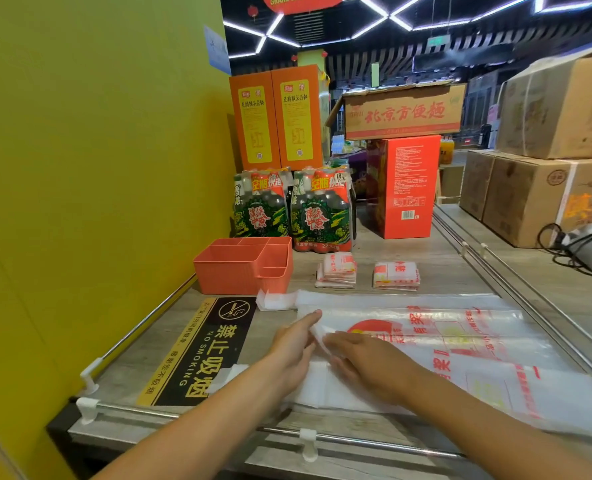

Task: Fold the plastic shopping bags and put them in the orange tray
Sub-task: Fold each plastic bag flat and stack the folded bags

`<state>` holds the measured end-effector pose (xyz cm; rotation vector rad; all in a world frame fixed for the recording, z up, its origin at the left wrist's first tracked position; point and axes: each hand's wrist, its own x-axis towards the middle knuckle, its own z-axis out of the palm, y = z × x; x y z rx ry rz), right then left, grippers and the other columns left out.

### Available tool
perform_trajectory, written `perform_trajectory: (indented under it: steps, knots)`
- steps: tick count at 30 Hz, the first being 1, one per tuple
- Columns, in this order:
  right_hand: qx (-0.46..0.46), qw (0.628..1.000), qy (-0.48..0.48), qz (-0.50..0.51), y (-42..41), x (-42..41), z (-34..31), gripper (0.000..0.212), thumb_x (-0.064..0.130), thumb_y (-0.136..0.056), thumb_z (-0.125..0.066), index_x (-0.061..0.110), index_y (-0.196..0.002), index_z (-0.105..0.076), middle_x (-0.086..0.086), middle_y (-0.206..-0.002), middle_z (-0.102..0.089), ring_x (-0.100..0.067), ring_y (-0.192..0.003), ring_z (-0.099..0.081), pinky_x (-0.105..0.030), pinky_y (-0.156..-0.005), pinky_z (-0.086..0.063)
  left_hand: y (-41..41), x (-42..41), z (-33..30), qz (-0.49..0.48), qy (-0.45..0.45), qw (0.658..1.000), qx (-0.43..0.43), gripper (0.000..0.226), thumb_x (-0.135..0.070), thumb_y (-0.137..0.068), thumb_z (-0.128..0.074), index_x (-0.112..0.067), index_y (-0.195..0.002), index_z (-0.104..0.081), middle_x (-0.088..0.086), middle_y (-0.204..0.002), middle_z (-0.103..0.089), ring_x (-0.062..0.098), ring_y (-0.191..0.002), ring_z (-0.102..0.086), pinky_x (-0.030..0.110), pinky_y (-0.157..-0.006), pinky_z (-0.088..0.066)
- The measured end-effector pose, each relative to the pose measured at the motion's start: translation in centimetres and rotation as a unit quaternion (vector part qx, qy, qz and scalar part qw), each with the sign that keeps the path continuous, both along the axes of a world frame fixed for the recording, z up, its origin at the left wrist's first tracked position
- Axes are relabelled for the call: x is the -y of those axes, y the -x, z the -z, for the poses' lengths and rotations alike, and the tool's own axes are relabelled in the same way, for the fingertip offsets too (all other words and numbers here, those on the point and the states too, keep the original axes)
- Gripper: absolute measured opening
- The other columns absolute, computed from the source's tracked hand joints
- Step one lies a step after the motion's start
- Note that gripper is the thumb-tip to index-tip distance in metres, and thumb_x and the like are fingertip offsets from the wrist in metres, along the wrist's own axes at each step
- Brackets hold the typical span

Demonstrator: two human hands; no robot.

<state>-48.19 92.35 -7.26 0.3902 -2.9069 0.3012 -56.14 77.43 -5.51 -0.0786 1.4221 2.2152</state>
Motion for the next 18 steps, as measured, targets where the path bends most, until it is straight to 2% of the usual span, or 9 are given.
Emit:
perform_trajectory:
  steps: [2,3,6,8,10,12,14,16,18]
  knots:
    - [0.026,0.999,-0.026,-0.001,-0.2,-0.4,0.3,0.046,0.037,-0.109,-0.034,0.025,-0.153,-0.036,0.000,-0.156,-0.040,-0.022,-0.141,-0.039,-0.034,-0.113,-0.037,0.0,-0.4,-0.2,-0.020,0.041,0.999,-0.002,0.016,-0.010,-0.094,-0.066,0.002,-0.105,-0.065,0.016,-0.092,-0.071,0.023,-0.081,-0.068,0.027,-0.065,-0.059]
    - [0.034,0.999,-0.038,-0.003,-0.3,-0.5,0.3,0.050,0.038,-0.109,-0.031,0.025,-0.158,-0.028,0.002,-0.163,-0.029,-0.020,-0.149,-0.028,-0.029,-0.120,-0.025,0.1,-0.5,-0.2,-0.034,0.061,0.998,-0.003,0.013,-0.009,-0.096,-0.064,0.001,-0.104,-0.064,0.016,-0.090,-0.070,0.024,-0.079,-0.066,0.029,-0.059,-0.057]
    - [0.063,0.996,-0.052,-0.019,-0.5,-0.7,0.1,0.066,0.054,-0.101,-0.010,0.028,-0.162,-0.012,0.010,-0.168,-0.005,-0.011,-0.155,0.002,-0.018,-0.118,0.006,1.0,-0.8,0.5,-0.070,0.106,0.992,-0.020,0.023,-0.010,-0.101,-0.055,0.001,-0.120,-0.060,0.016,-0.100,-0.068,0.027,-0.089,-0.066,0.034,-0.070,-0.054]
    - [0.069,0.996,-0.048,-0.022,-0.5,-1.1,0.3,0.071,0.059,-0.096,-0.005,0.030,-0.162,-0.004,0.013,-0.168,0.003,-0.011,-0.154,0.010,-0.021,-0.118,0.009,1.3,-0.8,0.7,-0.084,0.114,0.990,-0.025,0.022,-0.010,-0.104,-0.049,-0.005,-0.123,-0.057,0.012,-0.098,-0.067,0.027,-0.092,-0.066,0.036,-0.075,-0.054]
    - [0.071,0.997,-0.035,-0.018,-0.6,-1.5,0.5,0.064,0.053,-0.105,-0.020,0.032,-0.161,0.002,0.015,-0.167,0.009,-0.010,-0.153,0.013,-0.023,-0.120,0.008,1.2,-0.7,0.5,-0.089,0.098,0.991,-0.027,0.018,-0.009,-0.105,-0.045,-0.012,-0.118,-0.056,0.008,-0.096,-0.066,0.026,-0.091,-0.065,0.038,-0.078,-0.054]
    - [0.069,0.997,-0.035,-0.017,-1.1,-2.0,0.5,0.063,0.043,-0.109,-0.030,0.031,-0.161,0.003,0.016,-0.166,0.011,-0.005,-0.152,0.013,-0.016,-0.116,0.012,1.1,-0.4,0.1,-0.105,0.094,0.989,-0.046,0.018,-0.007,-0.105,-0.043,-0.017,-0.112,-0.056,0.005,-0.095,-0.064,0.022,-0.089,-0.063,0.037,-0.078,-0.053]
    - [0.058,0.997,-0.049,-0.015,-1.8,-2.8,0.5,0.060,0.041,-0.109,-0.032,0.030,-0.161,-0.003,0.015,-0.166,0.004,-0.002,-0.152,0.008,-0.012,-0.114,0.012,1.5,0.0,0.1,-0.120,0.111,0.984,-0.075,0.020,-0.006,-0.105,-0.043,-0.016,-0.111,-0.059,0.007,-0.101,-0.067,0.021,-0.092,-0.063,0.035,-0.081,-0.052]
    - [0.057,0.997,-0.052,-0.011,-2.5,-3.5,0.6,0.057,0.043,-0.109,-0.031,0.031,-0.161,-0.012,0.013,-0.167,-0.006,-0.003,-0.153,0.000,-0.016,-0.120,0.006,2.0,0.3,0.4,-0.114,0.147,0.976,-0.112,0.024,-0.006,-0.103,-0.043,-0.009,-0.116,-0.063,0.009,-0.107,-0.069,0.022,-0.096,-0.065,0.033,-0.080,-0.053]
    - [0.075,0.996,-0.047,-0.004,-2.9,-4.0,0.7,0.054,0.048,-0.108,-0.026,0.034,-0.160,-0.018,0.015,-0.167,-0.011,-0.004,-0.153,-0.005,-0.019,-0.121,0.002,2.4,0.4,0.4,-0.097,0.179,0.969,-0.138,0.027,-0.008,-0.102,-0.044,-0.009,-0.119,-0.065,0.010,-0.109,-0.071,0.024,-0.101,-0.066,0.037,-0.089,-0.055]
